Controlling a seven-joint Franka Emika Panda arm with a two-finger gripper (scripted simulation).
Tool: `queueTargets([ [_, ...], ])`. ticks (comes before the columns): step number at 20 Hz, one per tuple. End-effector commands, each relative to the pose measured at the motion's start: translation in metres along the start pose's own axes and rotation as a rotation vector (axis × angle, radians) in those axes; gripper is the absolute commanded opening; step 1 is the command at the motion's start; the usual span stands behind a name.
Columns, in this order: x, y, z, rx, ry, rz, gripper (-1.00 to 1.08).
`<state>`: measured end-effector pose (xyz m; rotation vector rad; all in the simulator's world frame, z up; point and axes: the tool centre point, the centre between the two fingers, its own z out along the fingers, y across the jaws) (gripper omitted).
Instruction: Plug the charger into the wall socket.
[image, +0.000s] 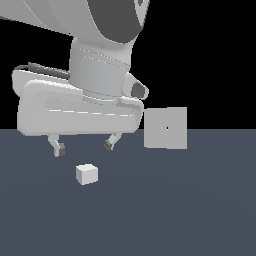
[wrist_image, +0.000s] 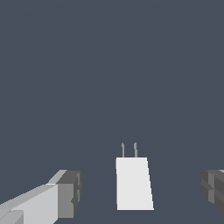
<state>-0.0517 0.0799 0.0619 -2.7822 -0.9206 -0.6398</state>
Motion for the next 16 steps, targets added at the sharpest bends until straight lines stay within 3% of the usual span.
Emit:
queueTargets([
  [1, -0.002, 0.000, 0.003, 0.000, -0.001, -0.001, 1.00],
  [16, -0.023, -0.001, 0.045, 0.000, -0.001, -0.005, 1.00],
])
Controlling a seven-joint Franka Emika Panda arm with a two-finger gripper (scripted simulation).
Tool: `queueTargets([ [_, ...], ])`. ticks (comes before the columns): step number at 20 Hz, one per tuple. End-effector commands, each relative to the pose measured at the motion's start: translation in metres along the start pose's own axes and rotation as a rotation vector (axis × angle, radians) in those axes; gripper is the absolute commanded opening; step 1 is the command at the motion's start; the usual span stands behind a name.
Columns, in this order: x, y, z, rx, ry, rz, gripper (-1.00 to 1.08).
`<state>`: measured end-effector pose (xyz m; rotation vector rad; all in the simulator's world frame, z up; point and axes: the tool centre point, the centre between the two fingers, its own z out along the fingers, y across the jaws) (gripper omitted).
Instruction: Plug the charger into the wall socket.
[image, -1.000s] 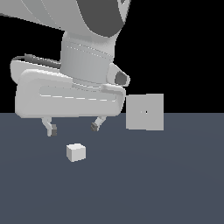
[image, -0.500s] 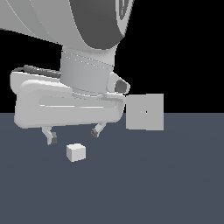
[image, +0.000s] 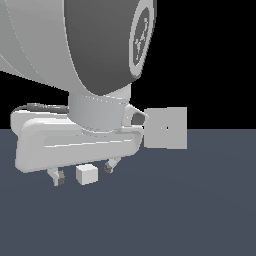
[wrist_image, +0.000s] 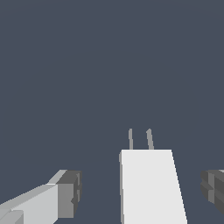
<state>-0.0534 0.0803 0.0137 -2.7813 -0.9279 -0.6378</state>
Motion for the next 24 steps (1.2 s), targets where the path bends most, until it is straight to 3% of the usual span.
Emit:
queueTargets([
  [1, -0.001, 0.000, 0.002, -0.001, 0.001, 0.000, 1.00],
  [2, -0.001, 0.000, 0.002, -0.001, 0.001, 0.000, -1.00],
  [15, 0.001, -0.002, 0.001, -0.001, 0.002, 0.004, -1.00],
  [24, 0.004, 0.022, -0.014, -0.069, 0.006, 0.143, -1.00],
])
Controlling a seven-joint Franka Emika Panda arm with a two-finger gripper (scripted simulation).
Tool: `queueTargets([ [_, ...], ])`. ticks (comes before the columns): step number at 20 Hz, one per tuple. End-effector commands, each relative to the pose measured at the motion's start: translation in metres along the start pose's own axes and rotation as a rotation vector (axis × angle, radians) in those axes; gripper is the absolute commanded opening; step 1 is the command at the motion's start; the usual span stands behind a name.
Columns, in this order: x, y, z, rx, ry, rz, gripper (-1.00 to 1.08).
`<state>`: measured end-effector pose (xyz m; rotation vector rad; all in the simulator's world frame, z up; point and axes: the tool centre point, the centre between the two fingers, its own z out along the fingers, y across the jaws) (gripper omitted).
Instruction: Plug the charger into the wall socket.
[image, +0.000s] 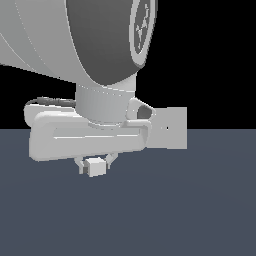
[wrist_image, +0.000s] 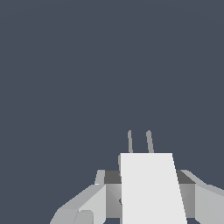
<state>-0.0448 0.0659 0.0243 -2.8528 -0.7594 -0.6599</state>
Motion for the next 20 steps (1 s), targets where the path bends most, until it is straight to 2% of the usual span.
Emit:
queueTargets([
  [1, 0.002, 0.010, -0.006, -0.028, 0.002, 0.057, -1.00],
  [14, -0.004, 0.073, -0.054, -0.218, 0.011, 0.452, -1.00],
  [20, -0.013, 0.091, -0.074, -0.285, 0.011, 0.590, -1.00],
])
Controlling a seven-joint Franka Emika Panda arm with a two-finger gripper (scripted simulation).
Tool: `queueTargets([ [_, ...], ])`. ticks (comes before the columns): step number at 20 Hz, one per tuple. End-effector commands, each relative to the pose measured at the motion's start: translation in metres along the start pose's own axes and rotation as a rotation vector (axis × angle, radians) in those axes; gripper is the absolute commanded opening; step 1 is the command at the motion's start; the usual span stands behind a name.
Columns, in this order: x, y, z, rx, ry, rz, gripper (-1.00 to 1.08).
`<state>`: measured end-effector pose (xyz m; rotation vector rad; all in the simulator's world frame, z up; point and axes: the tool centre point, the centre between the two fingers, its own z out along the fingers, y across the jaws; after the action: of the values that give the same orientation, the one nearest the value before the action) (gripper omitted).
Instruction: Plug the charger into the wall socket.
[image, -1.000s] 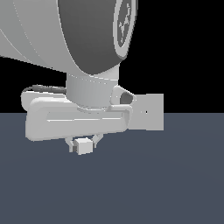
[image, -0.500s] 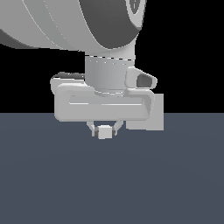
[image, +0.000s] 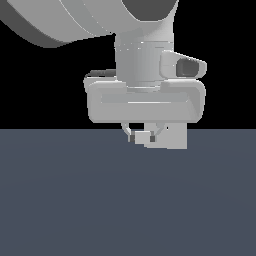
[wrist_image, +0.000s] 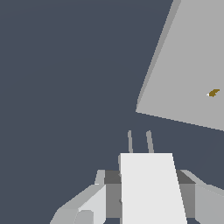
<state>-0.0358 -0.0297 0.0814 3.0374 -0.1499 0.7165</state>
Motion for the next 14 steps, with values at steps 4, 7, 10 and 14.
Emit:
queueTargets([
  [4, 0.001, 0.018, -0.011, -0.050, -0.001, 0.103, -1.00],
  [7, 0.001, 0.024, -0.015, -0.070, -0.002, 0.140, -1.00],
  [10, 0.000, 0.029, -0.018, -0.085, -0.004, 0.169, -1.00],
  [14, -0.001, 0.034, -0.021, -0.100, -0.006, 0.196, -1.00],
])
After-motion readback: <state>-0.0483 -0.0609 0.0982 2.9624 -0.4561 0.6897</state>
